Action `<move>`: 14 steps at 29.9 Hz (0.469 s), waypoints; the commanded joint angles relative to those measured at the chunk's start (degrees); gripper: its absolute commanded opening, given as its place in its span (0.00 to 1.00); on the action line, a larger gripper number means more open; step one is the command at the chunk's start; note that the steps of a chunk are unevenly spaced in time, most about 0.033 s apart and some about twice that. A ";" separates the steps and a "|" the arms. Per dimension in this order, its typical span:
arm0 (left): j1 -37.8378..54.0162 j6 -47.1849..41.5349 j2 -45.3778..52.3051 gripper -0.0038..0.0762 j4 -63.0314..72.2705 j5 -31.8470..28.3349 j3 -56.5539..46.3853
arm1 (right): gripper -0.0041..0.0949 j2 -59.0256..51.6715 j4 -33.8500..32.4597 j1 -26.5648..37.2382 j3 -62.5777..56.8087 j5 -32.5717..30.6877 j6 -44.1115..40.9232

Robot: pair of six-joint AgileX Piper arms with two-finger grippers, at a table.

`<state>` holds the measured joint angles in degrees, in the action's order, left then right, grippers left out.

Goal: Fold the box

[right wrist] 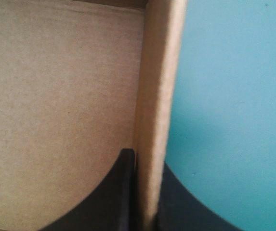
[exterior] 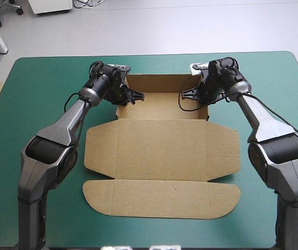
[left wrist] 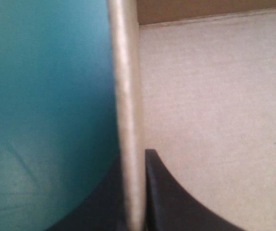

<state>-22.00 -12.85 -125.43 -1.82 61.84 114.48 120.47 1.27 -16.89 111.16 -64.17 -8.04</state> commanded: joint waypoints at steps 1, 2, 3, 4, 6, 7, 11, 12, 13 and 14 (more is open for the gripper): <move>0.16 0.85 1.69 0.04 -1.18 -0.25 -1.39 | 0.04 -2.80 1.86 -0.45 1.52 -1.13 2.24; 0.16 0.85 1.69 0.04 -1.07 -0.13 -1.39 | 0.04 -2.80 2.14 -0.45 1.52 -0.86 2.40; 0.16 0.85 1.69 0.04 -0.81 -0.01 -1.24 | 0.04 -2.80 2.37 -0.45 1.52 -0.69 2.40; 0.16 0.85 1.69 0.04 -0.70 0.27 -1.18 | 0.04 -2.80 2.53 -0.45 1.52 -0.55 2.40; 0.16 1.39 1.69 0.04 -0.37 1.04 -0.79 | 0.04 -2.91 2.53 -0.45 1.52 -0.55 2.63; 0.16 1.57 1.69 0.04 -0.26 1.07 -0.67 | 0.05 -2.91 2.53 -0.45 1.52 -0.81 2.63; 0.16 2.19 1.79 0.05 0.59 0.72 -0.67 | 0.13 -3.00 2.53 -0.45 1.52 -0.88 2.82; 0.16 2.65 1.79 0.07 1.38 0.59 -0.67 | 0.17 -3.14 2.53 -0.45 1.52 -0.77 2.82; 0.16 2.76 1.79 0.09 1.82 0.59 -0.67 | 0.22 -3.28 2.53 -0.45 1.52 -0.66 2.82; 0.16 2.76 1.79 0.12 1.82 0.53 -0.67 | 0.26 -3.54 2.53 -0.45 1.52 -0.38 2.82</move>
<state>-21.89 -11.70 -125.05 -0.91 61.24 113.67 120.52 1.60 -16.89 111.27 -64.39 -6.75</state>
